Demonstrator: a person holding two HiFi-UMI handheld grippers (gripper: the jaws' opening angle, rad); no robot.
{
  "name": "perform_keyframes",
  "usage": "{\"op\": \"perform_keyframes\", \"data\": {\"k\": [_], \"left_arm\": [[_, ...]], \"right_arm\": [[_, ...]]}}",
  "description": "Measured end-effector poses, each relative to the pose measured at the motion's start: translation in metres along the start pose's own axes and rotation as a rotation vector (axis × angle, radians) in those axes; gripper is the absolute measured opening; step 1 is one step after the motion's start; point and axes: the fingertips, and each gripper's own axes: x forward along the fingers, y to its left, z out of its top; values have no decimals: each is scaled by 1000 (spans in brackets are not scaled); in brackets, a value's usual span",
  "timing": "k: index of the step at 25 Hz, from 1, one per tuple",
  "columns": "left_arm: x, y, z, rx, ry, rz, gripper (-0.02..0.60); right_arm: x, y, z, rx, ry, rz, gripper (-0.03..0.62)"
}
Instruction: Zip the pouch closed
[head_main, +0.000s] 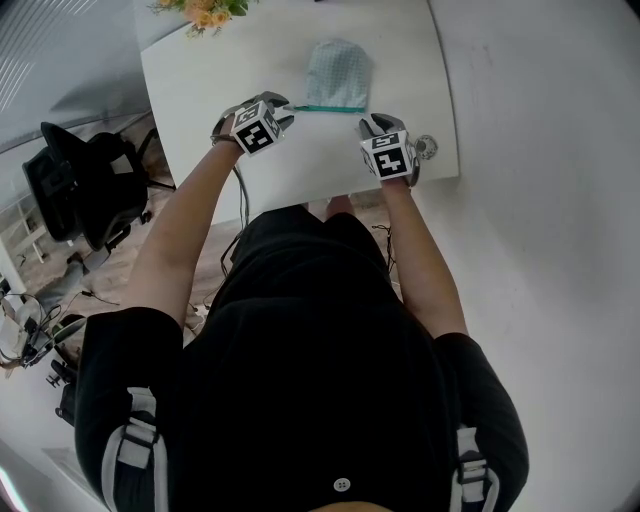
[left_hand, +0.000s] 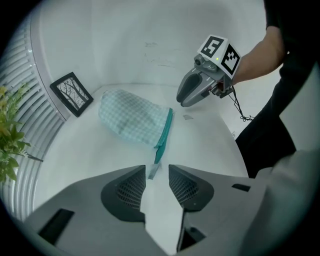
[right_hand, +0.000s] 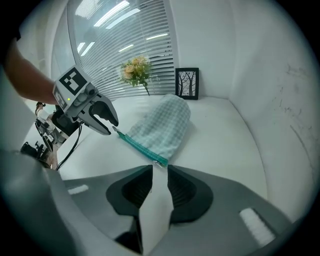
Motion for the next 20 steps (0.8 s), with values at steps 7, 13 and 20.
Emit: {"op": "perform_keyframes", "data": {"k": [7, 13, 20], "left_arm": [[-34, -2, 14, -74, -107, 61, 172], [-88, -13, 54, -156, -311, 127, 172], [-183, -35, 119, -274, -635, 227, 170]], "right_arm": [[-32, -1, 14, -14, -50, -2, 104], [-80, 18, 63, -36, -231, 76, 104], [-171, 50, 142, -60, -520, 230, 106]]}}
